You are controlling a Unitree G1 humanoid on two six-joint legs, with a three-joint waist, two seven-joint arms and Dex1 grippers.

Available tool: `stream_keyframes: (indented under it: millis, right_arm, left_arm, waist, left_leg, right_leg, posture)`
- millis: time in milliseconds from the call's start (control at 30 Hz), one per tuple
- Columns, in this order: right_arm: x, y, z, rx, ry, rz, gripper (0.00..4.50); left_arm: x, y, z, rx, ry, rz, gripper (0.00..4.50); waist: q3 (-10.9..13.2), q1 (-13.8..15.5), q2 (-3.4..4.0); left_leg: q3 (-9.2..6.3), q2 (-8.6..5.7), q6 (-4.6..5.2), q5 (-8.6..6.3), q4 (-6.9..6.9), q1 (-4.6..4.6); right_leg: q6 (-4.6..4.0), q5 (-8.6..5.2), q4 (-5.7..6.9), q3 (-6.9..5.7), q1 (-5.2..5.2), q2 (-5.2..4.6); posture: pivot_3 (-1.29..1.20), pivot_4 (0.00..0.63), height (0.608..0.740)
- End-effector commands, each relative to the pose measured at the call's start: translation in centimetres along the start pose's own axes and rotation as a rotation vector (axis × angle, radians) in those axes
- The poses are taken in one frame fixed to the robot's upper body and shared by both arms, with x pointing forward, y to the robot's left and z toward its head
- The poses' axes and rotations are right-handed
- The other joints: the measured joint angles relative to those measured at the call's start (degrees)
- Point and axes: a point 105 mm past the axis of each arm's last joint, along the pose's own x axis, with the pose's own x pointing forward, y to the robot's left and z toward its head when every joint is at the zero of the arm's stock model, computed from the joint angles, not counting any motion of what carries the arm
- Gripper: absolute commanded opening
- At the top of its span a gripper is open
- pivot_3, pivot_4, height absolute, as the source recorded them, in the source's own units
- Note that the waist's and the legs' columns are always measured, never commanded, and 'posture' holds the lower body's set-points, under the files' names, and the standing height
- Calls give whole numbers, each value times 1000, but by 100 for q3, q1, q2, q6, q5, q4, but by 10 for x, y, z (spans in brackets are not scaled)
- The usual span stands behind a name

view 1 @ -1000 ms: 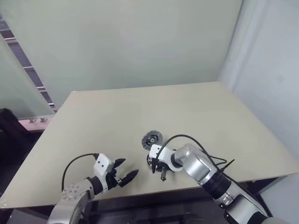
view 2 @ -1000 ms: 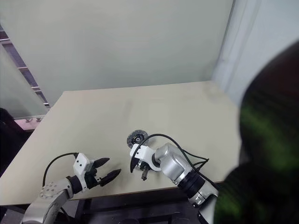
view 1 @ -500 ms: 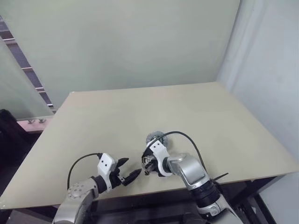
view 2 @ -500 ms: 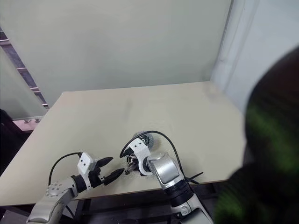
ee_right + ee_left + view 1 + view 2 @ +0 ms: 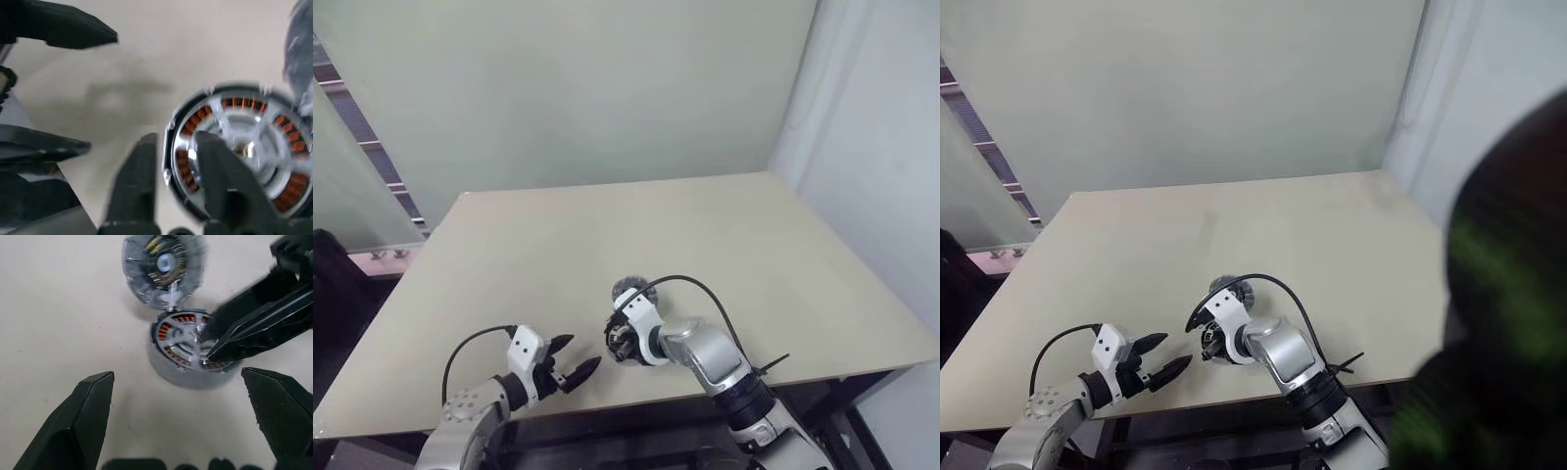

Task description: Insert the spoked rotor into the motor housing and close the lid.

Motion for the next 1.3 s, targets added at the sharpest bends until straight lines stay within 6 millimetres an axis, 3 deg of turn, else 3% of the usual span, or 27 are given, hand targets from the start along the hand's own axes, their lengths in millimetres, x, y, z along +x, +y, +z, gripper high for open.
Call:
stream_keyframes:
  millis: [33, 200, 433, 733, 1000, 1300]
  right_arm:
    - [-4, 7, 15, -64, -44, 33, 2690]
    - [-9, 10, 19, -100, -43, 55, 4475]
    - [-26, -1, 23, -274, 22, 94, 4475]
    - [-51, -17, -6, -783, 287, 220, 4475]
    - [-45, -16, -15, -990, 334, 274, 4475]
    - [-31, -13, -15, -1031, 299, 286, 4475]
  left_arm:
    - [0, 5, 13, 33, -36, 12, 4500]
    - [2, 6, 14, 40, -36, 10, 4500]
    - [1, 7, 16, 52, -34, 6, 4500]
    - [1, 5, 18, 63, -32, -5, 4500]
    - [1, 4, 19, 68, -27, -15, 4500]
    - [2, 4, 19, 67, -22, -16, 4500]
  waist:
    - [0, 4, 0]
    - [0, 2, 0]
    - [2, 4, 3]
    - [2, 2, -1]
    - [3, 4, -2]
    - [3, 7, -3]
  left_leg:
    - [-2, -1, 0, 0, -1, -1]
    - [-3, -5, 0, -1, -1, -4]
    - [-1, -4, 0, 0, -1, -3]
    - [-4, -5, 1, -4, -8, -5]
    - [-5, 1, -1, -5, -9, -4]
    - [-7, 0, -2, -5, -7, -3]
  right_leg:
    - [0, 0, -1, -1, 1, -1]
    - [0, 0, -6, 0, 1, -3]
    - [0, 0, -7, -3, 2, -3]
    - [2, 0, -14, -10, 0, -6]
    - [2, 0, -14, -16, -1, -6]
    - [2, 0, -12, -16, 2, -6]
  posture:
    - [0, 0, 740]
    - [0, 0, 740]
    - [0, 0, 740]
    - [0, 0, 740]
    - [0, 0, 740]
    - [0, 0, 740]
